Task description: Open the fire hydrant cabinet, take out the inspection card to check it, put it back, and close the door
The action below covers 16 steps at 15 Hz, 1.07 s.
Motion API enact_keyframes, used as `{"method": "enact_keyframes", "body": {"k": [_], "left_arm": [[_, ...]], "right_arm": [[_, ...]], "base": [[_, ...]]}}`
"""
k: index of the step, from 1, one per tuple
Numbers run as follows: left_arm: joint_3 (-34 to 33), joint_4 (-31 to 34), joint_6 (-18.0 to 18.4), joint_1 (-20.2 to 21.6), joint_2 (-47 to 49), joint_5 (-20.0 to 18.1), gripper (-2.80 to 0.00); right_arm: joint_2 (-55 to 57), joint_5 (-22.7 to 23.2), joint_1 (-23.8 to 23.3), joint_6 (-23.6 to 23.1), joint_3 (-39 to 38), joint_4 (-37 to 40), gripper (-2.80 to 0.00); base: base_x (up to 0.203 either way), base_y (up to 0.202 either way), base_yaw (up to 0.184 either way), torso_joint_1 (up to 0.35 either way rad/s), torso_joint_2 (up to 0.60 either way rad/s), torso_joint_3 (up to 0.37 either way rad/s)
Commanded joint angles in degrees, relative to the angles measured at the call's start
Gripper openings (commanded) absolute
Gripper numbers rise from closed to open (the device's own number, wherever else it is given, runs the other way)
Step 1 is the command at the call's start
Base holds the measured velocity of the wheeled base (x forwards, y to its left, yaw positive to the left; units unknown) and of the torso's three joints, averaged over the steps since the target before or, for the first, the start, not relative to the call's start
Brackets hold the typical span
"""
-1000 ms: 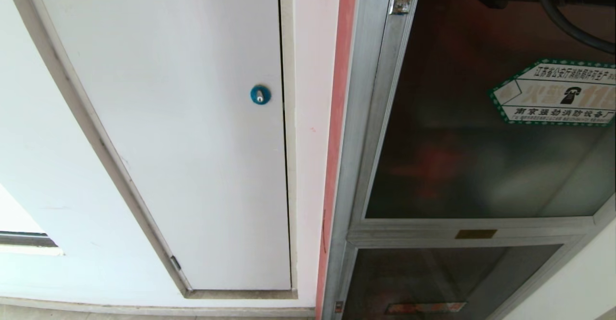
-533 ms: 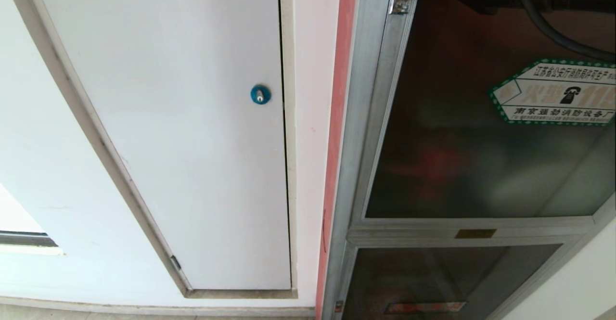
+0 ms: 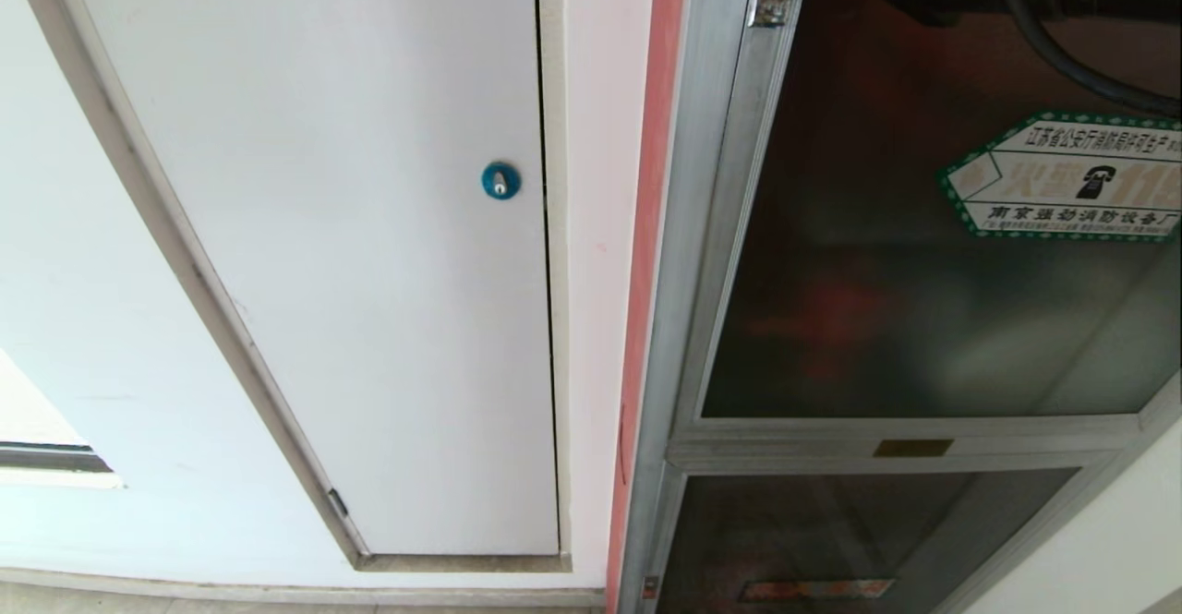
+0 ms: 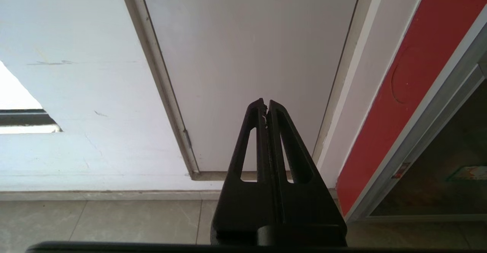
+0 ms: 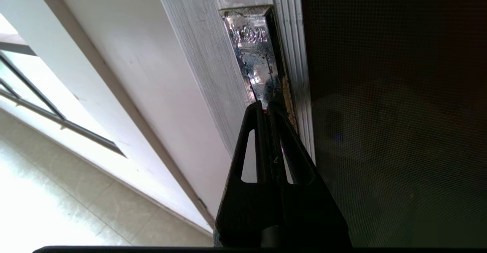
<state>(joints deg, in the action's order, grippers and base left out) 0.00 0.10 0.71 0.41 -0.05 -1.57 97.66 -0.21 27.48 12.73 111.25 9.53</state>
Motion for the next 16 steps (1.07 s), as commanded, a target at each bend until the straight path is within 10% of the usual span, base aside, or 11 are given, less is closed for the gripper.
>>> {"method": "enact_keyframes", "body": {"k": [1, 16], "left_arm": [[0.0, -0.01, -0.01, 0.02, 0.05, -0.01, -2.8], [0.0, -0.01, 0.0, 0.02, 0.05, -0.01, -2.8]], "right_arm": [[-1.31, 0.1, 0.12, 0.1, -0.15, -0.13, -2.8], [-6.56, 0.47, 3.04, 0.19, -3.06, 0.67, -2.8]], "base": [[0.0, 0.0, 0.0, 0.0, 0.0, 0.0], [0.0, 0.0, 0.0, 0.0, 0.0, 0.0]]}}
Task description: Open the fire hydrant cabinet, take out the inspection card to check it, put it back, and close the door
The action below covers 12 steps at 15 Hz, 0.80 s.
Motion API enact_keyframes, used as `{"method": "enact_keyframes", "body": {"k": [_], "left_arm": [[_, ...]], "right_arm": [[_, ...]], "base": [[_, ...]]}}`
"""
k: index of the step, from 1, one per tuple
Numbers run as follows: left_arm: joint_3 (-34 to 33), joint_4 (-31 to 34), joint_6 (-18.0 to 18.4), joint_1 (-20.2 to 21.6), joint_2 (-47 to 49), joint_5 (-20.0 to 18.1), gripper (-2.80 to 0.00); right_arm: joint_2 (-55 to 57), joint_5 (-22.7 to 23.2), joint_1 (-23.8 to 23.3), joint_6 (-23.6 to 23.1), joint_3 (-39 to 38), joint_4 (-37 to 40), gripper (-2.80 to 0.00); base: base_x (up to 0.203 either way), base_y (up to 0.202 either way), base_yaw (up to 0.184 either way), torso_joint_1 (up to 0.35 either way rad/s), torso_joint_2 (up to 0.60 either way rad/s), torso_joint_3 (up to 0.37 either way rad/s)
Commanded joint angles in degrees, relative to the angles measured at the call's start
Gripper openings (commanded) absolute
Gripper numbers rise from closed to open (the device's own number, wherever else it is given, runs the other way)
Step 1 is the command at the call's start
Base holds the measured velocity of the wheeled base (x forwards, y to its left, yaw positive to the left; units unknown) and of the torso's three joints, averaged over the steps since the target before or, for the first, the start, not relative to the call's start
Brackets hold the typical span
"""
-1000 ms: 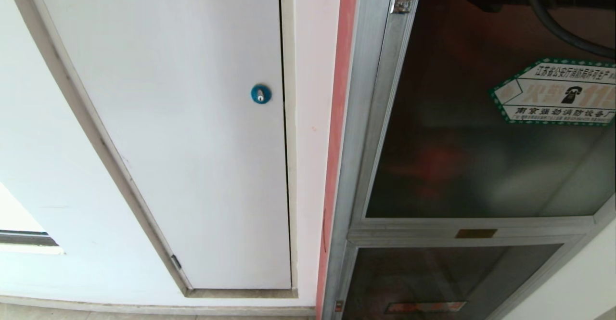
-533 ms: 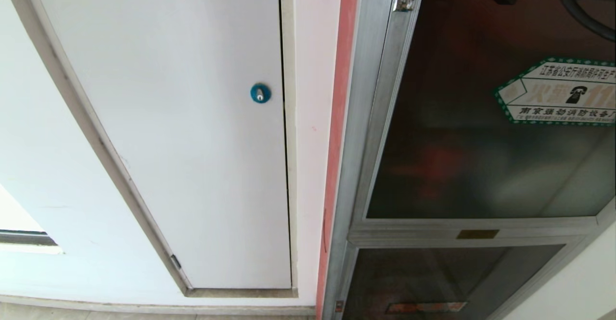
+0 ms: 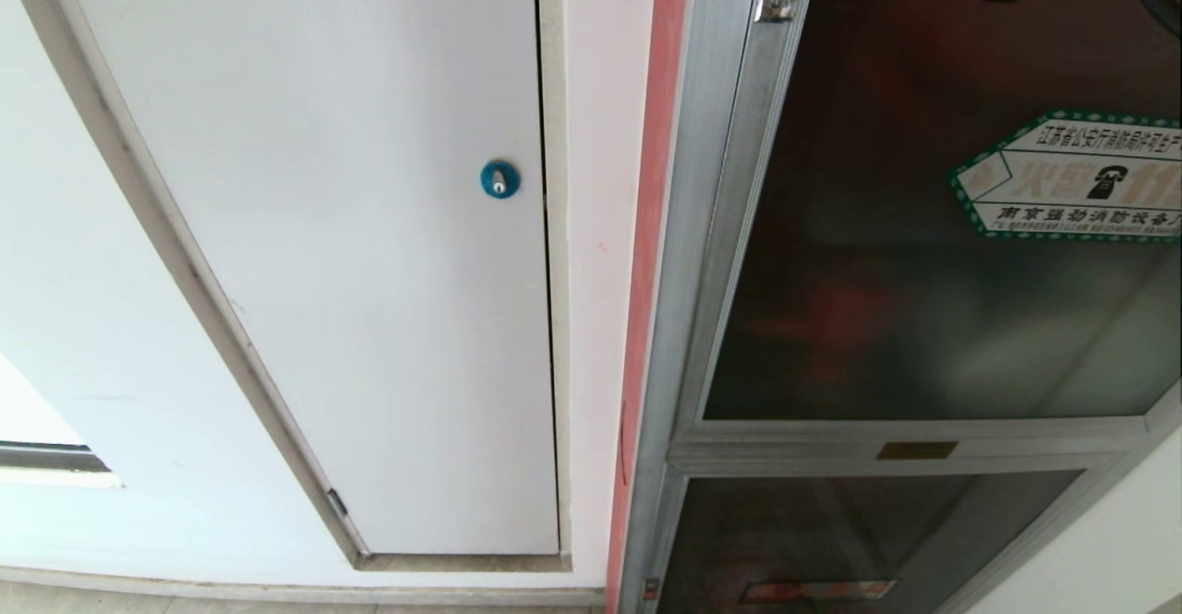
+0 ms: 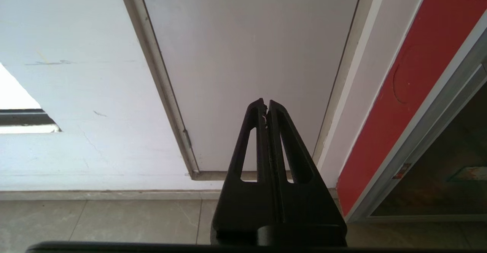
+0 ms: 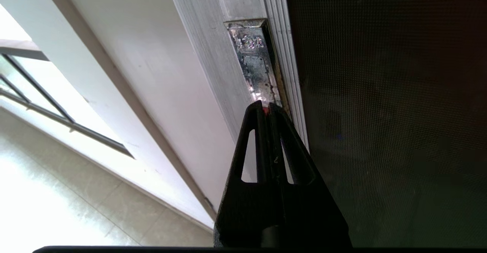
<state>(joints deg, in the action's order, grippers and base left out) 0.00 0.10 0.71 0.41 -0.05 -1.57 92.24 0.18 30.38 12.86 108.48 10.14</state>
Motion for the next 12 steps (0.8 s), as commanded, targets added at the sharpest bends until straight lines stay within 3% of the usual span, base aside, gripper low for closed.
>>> {"method": "enact_keyframes", "body": {"k": [1, 8, 12], "left_arm": [[0.0, -0.01, 0.0, 0.02, 0.05, -0.01, -2.8], [0.0, -0.01, 0.0, 0.02, 0.05, -0.01, -2.8], [0.0, -0.01, 0.0, 0.02, 0.05, -0.01, -2.8]], "right_arm": [[-1.92, 0.08, 0.57, 0.1, -0.9, 0.05, -2.8], [-12.35, -0.19, 1.08, 0.18, -8.92, -0.21, -2.8], [-20.85, -3.37, 1.04, -0.01, -15.77, -0.21, -2.8]], "base": [[0.0, 0.0, 0.0, 0.0, 0.0, 0.0], [0.0, 0.0, 0.0, 0.0, 0.0, 0.0], [0.0, 0.0, 0.0, 0.0, 0.0, 0.0]]}}
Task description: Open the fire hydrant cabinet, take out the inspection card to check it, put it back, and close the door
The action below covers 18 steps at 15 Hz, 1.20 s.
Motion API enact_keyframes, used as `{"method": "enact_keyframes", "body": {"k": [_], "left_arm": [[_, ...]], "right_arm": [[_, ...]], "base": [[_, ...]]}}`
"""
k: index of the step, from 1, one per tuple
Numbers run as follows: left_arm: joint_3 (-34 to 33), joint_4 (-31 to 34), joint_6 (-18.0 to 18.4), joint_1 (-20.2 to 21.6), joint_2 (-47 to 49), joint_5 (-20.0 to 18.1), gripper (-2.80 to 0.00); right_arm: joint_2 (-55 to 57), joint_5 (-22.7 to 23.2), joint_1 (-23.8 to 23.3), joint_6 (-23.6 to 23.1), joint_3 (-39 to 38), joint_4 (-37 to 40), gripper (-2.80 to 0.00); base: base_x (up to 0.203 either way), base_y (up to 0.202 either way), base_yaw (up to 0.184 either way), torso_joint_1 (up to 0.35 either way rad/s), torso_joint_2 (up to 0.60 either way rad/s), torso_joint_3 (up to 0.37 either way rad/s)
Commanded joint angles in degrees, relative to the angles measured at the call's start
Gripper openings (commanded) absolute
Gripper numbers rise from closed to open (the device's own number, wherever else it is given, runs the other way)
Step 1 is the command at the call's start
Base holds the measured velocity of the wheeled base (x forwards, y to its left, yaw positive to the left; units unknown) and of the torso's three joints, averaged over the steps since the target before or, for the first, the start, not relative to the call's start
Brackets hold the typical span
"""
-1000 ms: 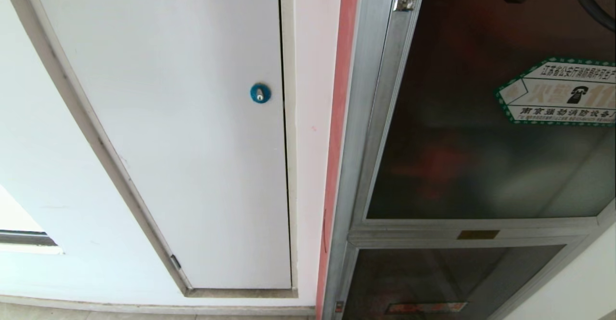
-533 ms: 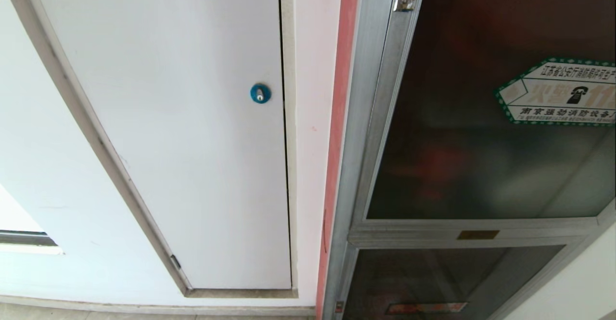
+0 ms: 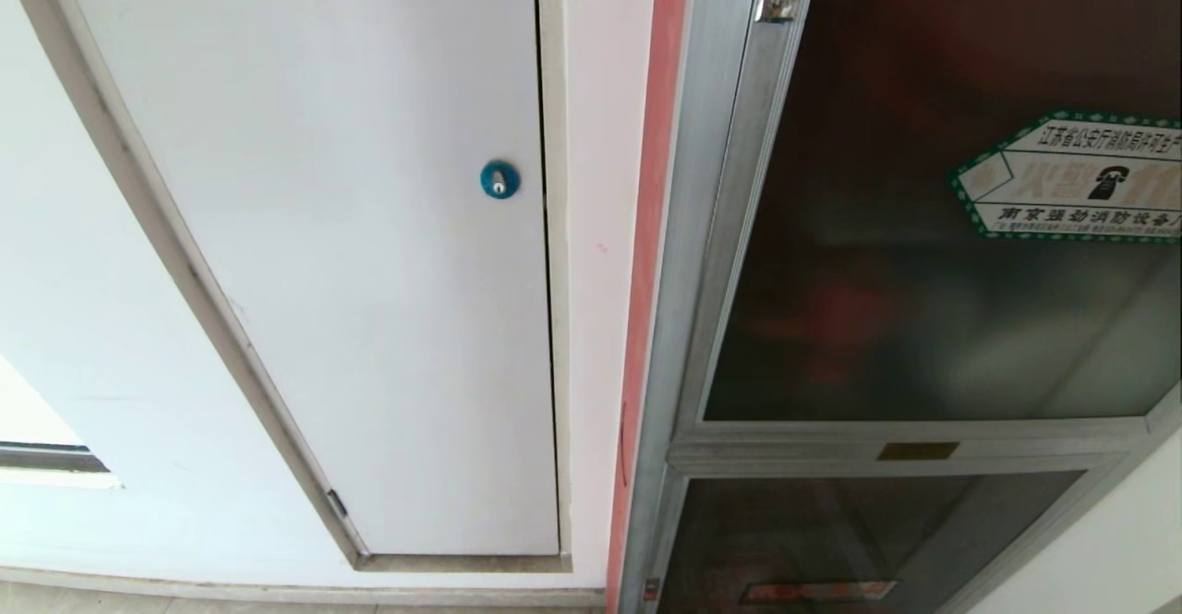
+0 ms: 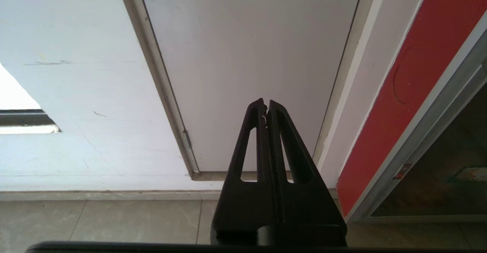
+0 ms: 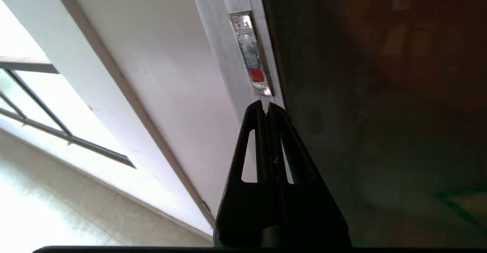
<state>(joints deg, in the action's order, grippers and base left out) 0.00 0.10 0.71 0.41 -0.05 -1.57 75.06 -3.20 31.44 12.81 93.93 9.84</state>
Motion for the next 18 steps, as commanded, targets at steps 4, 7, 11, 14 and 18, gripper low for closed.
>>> {"method": "enact_keyframes", "body": {"k": [4, 7, 11, 14, 18], "left_arm": [[0.0, -0.01, 0.0, 0.02, 0.05, -0.01, -2.8], [0.0, -0.01, 0.0, 0.02, 0.05, -0.01, -2.8], [0.0, -0.01, 0.0, 0.02, 0.05, -0.01, -2.8], [0.0, -0.01, 0.0, 0.02, 0.05, -0.01, -2.8], [0.0, -0.01, -0.09, 0.02, 0.05, -0.01, -2.8]], "right_arm": [[-12.62, -6.06, -0.66, -2.91, -7.52, 0.17, -2.8], [-20.08, -7.13, -6.94, -3.89, -10.69, 0.42, -2.8], [-31.2, -7.63, -17.02, -3.88, -14.08, 5.4, -2.8], [-39.14, -9.13, -25.81, -3.17, -16.0, 13.35, -2.8], [-49.92, -9.74, -30.52, -3.2, -26.63, 17.01, -2.8]], "base": [[0.0, 0.0, 0.0, 0.0, 0.0, 0.0], [0.0, 0.0, 0.0, 0.0, 0.0, 0.0], [0.0, 0.0, 0.0, 0.0, 0.0, 0.0], [0.0, 0.0, 0.0, 0.0, 0.0, 0.0], [0.0, 0.0, 0.0, 0.0, 0.0, 0.0]]}}
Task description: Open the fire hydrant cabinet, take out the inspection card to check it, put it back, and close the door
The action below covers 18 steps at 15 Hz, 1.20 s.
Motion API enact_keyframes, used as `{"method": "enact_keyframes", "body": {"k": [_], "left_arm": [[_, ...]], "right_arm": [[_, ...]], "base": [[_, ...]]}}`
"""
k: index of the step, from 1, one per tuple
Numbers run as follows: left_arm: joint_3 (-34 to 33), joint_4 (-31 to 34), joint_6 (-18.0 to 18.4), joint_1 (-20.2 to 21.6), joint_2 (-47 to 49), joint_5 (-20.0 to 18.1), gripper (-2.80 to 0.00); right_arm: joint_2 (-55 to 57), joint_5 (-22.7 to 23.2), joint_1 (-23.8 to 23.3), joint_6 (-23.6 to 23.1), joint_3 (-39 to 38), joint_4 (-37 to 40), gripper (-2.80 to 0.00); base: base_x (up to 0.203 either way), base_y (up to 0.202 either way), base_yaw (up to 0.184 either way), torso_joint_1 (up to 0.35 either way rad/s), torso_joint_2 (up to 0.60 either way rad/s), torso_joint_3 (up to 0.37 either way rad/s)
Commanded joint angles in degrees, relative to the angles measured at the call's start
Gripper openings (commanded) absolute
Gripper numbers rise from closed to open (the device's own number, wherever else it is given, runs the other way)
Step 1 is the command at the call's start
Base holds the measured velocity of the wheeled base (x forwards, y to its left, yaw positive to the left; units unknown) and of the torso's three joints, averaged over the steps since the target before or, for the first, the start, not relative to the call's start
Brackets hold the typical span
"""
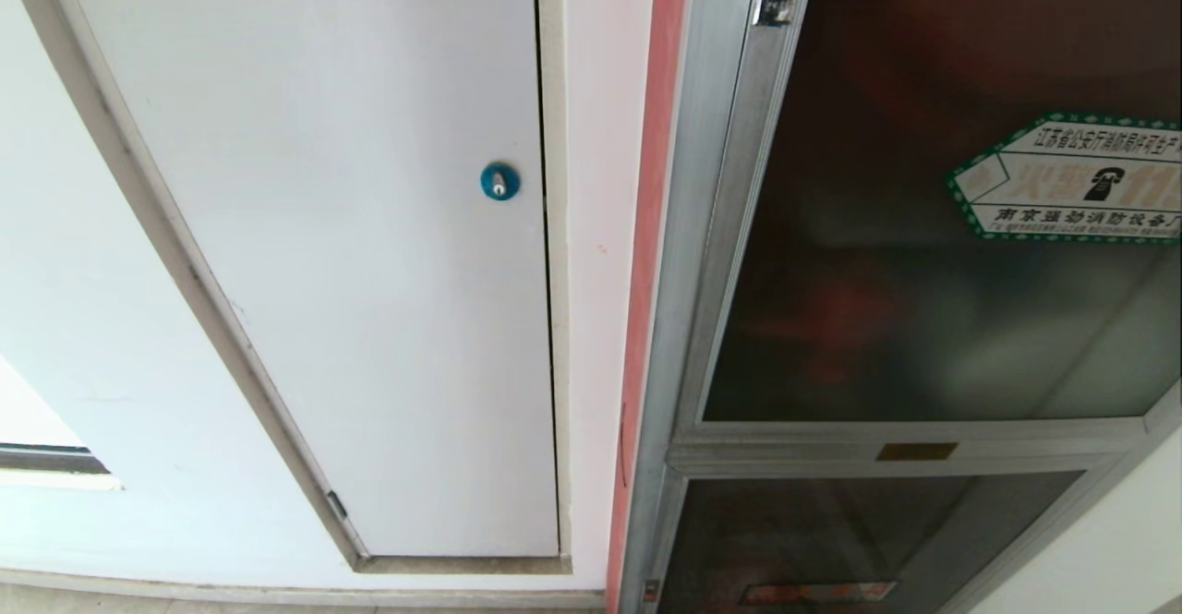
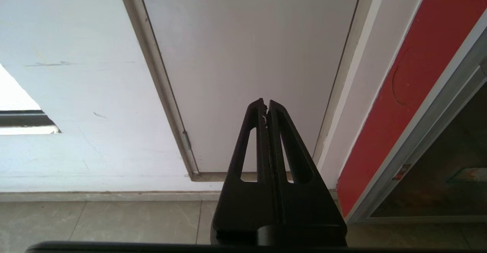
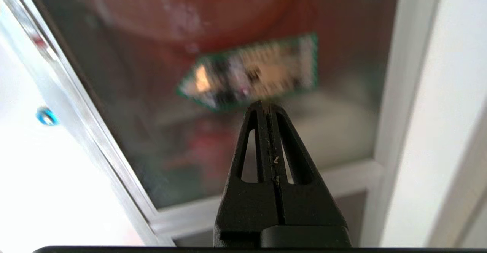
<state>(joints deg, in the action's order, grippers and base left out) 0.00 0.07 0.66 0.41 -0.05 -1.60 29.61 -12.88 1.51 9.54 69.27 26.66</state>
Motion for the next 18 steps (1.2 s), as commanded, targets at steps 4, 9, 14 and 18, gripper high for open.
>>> {"method": "enact_keyframes", "body": {"k": [4, 9, 14, 18], "left_arm": [[0.0, 0.01, 0.04, 0.02, 0.05, 0.01, -2.8], [0.0, 0.01, -0.04, 0.02, 0.05, 0.01, -2.8], [0.0, 0.01, -0.04, 0.02, 0.05, 0.01, -2.8], [0.0, 0.01, -0.04, 0.02, 0.05, 0.01, -2.8]], "right_arm": [[-15.39, 1.52, -0.81, -1.98, -17.64, 0.28, -2.8], [-27.72, 6.14, -1.11, -7.24, -39.45, -3.77, -2.8], [-29.51, 7.27, -1.15, -10.29, -60.28, -23.3, -2.8], [-29.61, 9.25, -1.15, -11.17, -69.41, -30.06, -2.8]], "base": [[0.0, 0.0, 0.0, 0.0, 0.0, 0.0], [0.0, 0.0, 0.0, 0.0, 0.0, 0.0], [0.0, 0.0, 0.0, 0.0, 0.0, 0.0], [0.0, 0.0, 0.0, 0.0, 0.0, 0.0]]}}
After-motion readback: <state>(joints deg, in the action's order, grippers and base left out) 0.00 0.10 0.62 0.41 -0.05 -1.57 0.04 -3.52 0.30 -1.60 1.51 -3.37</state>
